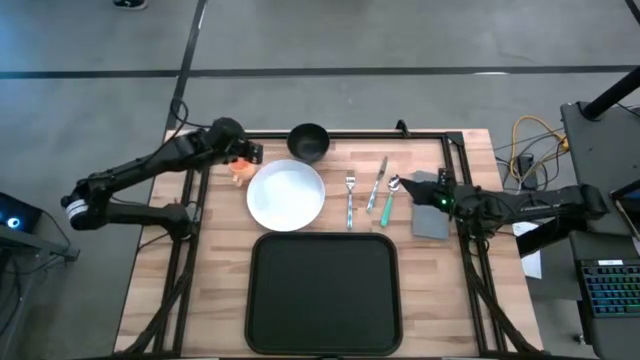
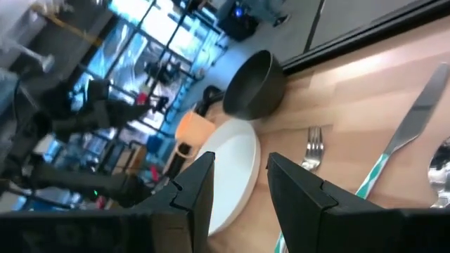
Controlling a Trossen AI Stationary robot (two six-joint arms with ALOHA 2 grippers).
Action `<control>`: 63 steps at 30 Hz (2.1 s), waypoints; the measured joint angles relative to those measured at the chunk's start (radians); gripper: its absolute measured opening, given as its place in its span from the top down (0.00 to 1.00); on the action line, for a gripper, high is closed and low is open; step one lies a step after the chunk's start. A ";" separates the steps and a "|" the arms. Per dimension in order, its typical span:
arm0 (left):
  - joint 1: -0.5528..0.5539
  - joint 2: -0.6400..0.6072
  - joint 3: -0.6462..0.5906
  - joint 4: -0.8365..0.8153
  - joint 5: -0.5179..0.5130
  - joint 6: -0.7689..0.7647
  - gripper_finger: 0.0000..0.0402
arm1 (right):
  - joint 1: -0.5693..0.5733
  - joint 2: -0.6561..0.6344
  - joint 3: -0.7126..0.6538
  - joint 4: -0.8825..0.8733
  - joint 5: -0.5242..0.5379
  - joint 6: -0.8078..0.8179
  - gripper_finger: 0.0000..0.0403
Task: Set up tray
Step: Put the yellow mug on the black tray
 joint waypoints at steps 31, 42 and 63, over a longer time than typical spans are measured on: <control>0.455 0.182 0.043 -0.252 0.332 0.276 0.57 | -0.220 0.417 0.208 -0.001 -0.292 -0.173 0.69; 0.451 0.288 0.045 -0.209 0.320 0.301 0.57 | -0.219 0.445 0.231 0.001 -0.299 -0.171 0.69; 0.450 0.364 0.032 -0.176 0.264 0.348 0.99 | -0.219 0.445 0.229 0.000 -0.298 -0.171 0.69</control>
